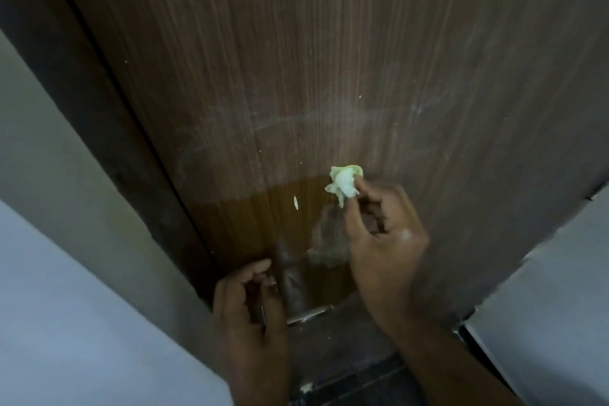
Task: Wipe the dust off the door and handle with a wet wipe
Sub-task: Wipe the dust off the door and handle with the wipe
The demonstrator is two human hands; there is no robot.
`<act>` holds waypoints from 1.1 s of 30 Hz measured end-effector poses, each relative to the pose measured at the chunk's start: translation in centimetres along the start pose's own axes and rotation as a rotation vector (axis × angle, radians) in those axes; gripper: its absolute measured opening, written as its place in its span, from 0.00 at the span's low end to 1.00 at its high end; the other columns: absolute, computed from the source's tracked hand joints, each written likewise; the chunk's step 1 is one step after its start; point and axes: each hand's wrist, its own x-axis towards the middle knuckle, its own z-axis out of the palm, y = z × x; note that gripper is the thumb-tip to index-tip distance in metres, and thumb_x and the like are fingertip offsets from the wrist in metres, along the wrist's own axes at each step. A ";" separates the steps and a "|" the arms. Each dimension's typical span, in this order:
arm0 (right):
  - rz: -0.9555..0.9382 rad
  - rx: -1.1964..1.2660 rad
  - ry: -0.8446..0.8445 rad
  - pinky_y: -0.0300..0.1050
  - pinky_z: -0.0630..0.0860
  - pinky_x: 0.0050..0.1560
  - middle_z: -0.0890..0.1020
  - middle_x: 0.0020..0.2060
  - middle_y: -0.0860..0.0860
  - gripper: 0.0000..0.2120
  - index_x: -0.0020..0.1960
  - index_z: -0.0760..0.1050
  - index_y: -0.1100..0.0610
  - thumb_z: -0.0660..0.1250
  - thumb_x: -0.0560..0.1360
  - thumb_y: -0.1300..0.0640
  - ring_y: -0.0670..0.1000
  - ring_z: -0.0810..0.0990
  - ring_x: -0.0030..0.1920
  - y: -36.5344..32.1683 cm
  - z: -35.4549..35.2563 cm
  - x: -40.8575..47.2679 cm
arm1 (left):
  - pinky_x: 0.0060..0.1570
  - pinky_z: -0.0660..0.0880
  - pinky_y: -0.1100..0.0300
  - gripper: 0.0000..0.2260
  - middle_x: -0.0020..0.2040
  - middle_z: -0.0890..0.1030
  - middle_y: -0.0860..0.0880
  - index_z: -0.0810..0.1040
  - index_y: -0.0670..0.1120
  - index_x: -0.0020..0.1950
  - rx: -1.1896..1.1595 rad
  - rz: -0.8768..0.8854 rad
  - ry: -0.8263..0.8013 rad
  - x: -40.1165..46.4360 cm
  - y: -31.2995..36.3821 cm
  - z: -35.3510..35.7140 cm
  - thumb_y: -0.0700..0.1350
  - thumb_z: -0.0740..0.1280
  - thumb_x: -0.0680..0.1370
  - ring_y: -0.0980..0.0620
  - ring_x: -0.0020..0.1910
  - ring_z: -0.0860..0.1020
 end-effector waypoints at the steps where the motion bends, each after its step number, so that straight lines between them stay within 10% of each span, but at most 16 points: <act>1: -0.022 -0.021 -0.011 0.32 0.79 0.48 0.83 0.47 0.52 0.10 0.53 0.82 0.62 0.73 0.73 0.69 0.44 0.82 0.47 -0.3 0.4 -0.6 | 0.49 0.75 0.69 0.10 0.51 0.78 0.57 0.79 0.57 0.56 -0.006 -0.006 0.006 -0.1 0.0 0.0 0.48 0.64 0.78 0.60 0.49 0.80; 7: -0.434 -0.118 -0.388 0.46 0.80 0.54 0.84 0.49 0.60 0.08 0.55 0.83 0.66 0.68 0.79 0.65 0.54 0.83 0.50 -0.8 2.8 -4.9 | 0.49 0.70 0.77 0.10 0.50 0.78 0.53 0.78 0.53 0.55 0.027 0.021 -0.037 -0.3 0.6 0.1 0.46 0.64 0.75 0.57 0.46 0.78; 14: 0.069 0.004 0.104 0.34 0.79 0.47 0.83 0.46 0.50 0.07 0.51 0.81 0.61 0.73 0.73 0.67 0.41 0.82 0.47 2.4 -0.7 -0.5 | 0.54 0.69 0.79 0.13 0.55 0.80 0.53 0.82 0.54 0.59 0.019 -0.055 -0.120 -1.1 0.1 -0.4 0.44 0.62 0.79 0.68 0.54 0.79; 21: -0.268 -0.203 -0.307 0.45 0.80 0.57 0.86 0.47 0.59 0.06 0.50 0.84 0.66 0.70 0.76 0.65 0.54 0.84 0.50 1.2 1.6 -6.2 | 0.53 0.72 0.71 0.11 0.55 0.79 0.53 0.81 0.51 0.58 0.070 -0.054 -0.201 -0.4 2.1 1.4 0.41 0.65 0.79 0.59 0.52 0.77; 26: 0.110 -0.132 -0.021 0.27 0.74 0.50 0.84 0.44 0.54 0.06 0.48 0.82 0.64 0.74 0.71 0.69 0.45 0.81 0.45 3.4 -1.2 -2.8 | 0.51 0.67 0.81 0.14 0.53 0.78 0.56 0.80 0.53 0.62 0.063 -0.019 -0.214 0.1 2.5 1.6 0.39 0.67 0.80 0.67 0.53 0.77; 33: -0.202 -0.136 -0.247 0.52 0.82 0.52 0.85 0.47 0.61 0.15 0.50 0.83 0.66 0.62 0.82 0.56 0.58 0.84 0.49 3.1 1.2 -7.9 | 0.52 0.66 0.82 0.12 0.52 0.79 0.54 0.81 0.53 0.59 0.059 -0.041 -0.175 0.2 2.5 1.9 0.42 0.66 0.78 0.72 0.53 0.75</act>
